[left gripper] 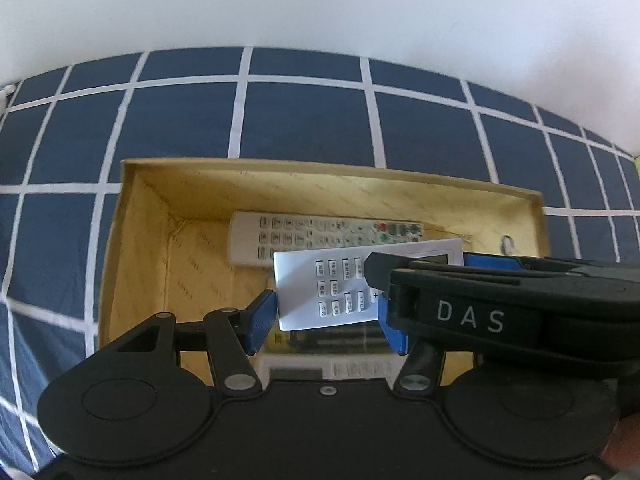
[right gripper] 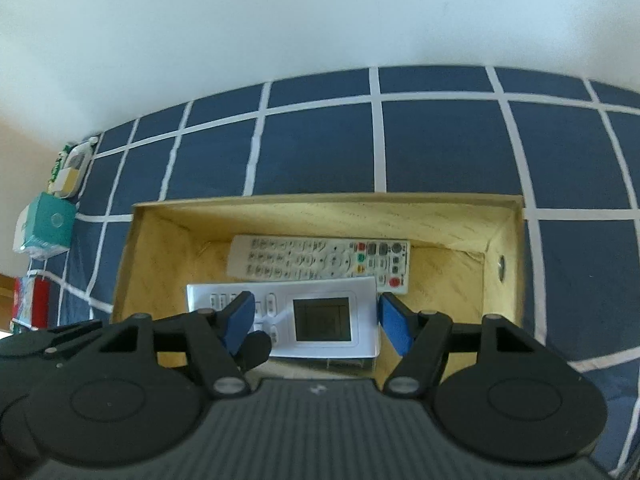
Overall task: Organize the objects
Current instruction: 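Lower the remote into the box on top of the TV remote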
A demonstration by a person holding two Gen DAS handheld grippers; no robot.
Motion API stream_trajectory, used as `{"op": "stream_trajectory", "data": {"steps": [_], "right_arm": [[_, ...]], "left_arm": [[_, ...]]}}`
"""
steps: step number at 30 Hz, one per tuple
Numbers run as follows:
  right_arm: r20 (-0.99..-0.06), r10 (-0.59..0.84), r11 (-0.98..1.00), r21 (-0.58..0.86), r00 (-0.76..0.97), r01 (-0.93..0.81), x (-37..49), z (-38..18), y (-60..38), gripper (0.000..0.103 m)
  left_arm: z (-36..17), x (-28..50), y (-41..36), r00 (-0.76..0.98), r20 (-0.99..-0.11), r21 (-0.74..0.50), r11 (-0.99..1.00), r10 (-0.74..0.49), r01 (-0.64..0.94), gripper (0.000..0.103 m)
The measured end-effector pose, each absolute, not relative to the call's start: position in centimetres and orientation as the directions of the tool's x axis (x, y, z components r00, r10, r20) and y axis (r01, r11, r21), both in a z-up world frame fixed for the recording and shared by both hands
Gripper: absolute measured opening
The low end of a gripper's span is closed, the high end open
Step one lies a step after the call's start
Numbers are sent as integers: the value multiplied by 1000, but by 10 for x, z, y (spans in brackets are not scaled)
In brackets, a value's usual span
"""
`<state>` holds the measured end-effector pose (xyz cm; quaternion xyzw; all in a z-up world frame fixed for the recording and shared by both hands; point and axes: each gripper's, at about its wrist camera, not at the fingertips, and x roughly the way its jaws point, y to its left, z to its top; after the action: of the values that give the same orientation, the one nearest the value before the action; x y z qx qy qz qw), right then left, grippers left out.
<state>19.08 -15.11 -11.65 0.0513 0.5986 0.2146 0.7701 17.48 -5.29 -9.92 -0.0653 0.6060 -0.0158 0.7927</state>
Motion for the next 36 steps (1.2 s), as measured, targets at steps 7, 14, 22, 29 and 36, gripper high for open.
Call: {"op": "stream_trajectory", "data": {"steps": [7, 14, 22, 29, 36], "right_arm": [[-910, 380, 913, 340, 165, -227, 216, -147, -140, 68], [-917, 368, 920, 336, 154, -200, 233, -165, -133, 68], [-923, 359, 929, 339, 140, -150, 239, -176, -135, 68], [-919, 366, 926, 345, 147, -151, 240, -178, -139, 68], [-916, 376, 922, 355, 140, -154, 238, -174, -143, 68]], "left_arm": [[-126, 201, -46, 230, -967, -121, 992, -112, -26, 55], [-140, 216, -43, 215, -970, -121, 993, -118, -1, 54], [-149, 227, -47, 194, -973, -125, 992, -127, 25, 54], [-150, 229, -46, 205, -971, -118, 993, -120, 20, 57], [-141, 221, -44, 218, -971, -100, 995, -96, -5, 60]]}}
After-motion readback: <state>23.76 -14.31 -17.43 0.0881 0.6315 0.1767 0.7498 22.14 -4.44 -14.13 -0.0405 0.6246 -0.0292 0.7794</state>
